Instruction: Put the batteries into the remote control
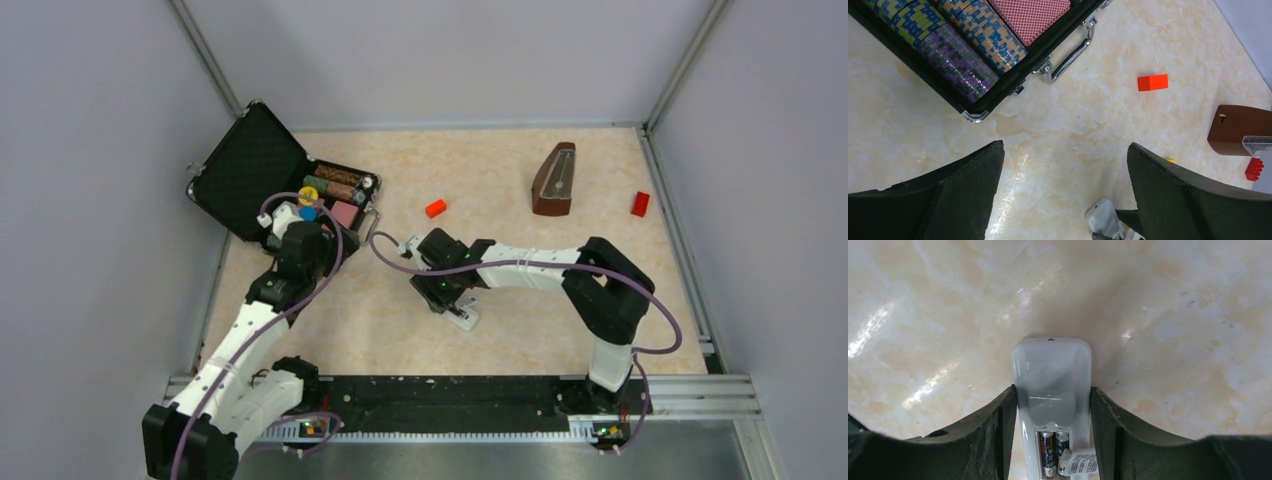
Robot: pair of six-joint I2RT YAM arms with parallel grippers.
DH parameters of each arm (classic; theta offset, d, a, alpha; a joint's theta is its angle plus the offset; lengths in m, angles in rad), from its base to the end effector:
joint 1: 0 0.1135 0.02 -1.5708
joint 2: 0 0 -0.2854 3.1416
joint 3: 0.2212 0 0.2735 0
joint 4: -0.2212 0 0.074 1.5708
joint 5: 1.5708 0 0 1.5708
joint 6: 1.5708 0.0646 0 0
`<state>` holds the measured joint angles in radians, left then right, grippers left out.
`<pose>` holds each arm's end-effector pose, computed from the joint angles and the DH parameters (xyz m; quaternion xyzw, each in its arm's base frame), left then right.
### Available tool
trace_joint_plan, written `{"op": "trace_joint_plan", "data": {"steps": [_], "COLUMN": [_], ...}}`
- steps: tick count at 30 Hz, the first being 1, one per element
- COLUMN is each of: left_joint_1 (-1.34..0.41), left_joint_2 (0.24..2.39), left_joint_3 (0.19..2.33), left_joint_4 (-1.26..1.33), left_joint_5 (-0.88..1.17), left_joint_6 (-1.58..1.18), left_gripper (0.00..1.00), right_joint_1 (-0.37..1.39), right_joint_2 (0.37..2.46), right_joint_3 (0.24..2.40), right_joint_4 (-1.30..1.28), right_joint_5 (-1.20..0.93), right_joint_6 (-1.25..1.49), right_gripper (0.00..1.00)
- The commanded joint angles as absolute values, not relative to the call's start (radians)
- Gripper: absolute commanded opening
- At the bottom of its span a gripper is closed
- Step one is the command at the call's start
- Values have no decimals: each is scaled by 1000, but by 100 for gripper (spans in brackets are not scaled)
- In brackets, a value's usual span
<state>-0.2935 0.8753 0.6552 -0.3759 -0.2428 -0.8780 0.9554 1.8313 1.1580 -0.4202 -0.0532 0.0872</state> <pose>0.2187 -0.0499 0.2562 -0.3070 0.8235 -0.1678 0.4465 0.2299 0.3312 0.1468 -0.4142 0.8786 0.1401 0.1921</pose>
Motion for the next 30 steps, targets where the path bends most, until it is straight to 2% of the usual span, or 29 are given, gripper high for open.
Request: {"op": "trace_joint_plan", "data": {"steps": [1, 4, 10, 13, 20, 25, 30], "left_joint_1": [-288, -287, -284, -284, -284, -284, -284], "left_joint_2": [880, 877, 870, 874, 929, 960, 983], "left_joint_3": [641, 622, 594, 599, 633, 640, 638], "left_joint_4": [-348, -318, -302, -307, -314, -294, -276], "left_joint_5": [-231, -209, -229, -224, -128, -88, -61], "left_joint_6": [-886, -879, -919, -913, -836, -807, -769], "left_gripper": [98, 99, 99, 99, 97, 96, 95], "right_joint_1": [1011, 1012, 1009, 988, 881, 881, 876], "right_joint_2": [1768, 1749, 1687, 1640, 1563, 1602, 1630], "right_joint_3": [1124, 1119, 1125, 1126, 1149, 1246, 1282], "right_joint_4": [-426, -425, -409, -410, -662, -870, -915], "right_joint_5": [-123, -105, -43, 7, 152, 246, 193], "right_joint_6": [51, 71, 177, 274, 713, 931, 1179], "right_gripper": [49, 51, 68, 71, 69, 64, 57]}}
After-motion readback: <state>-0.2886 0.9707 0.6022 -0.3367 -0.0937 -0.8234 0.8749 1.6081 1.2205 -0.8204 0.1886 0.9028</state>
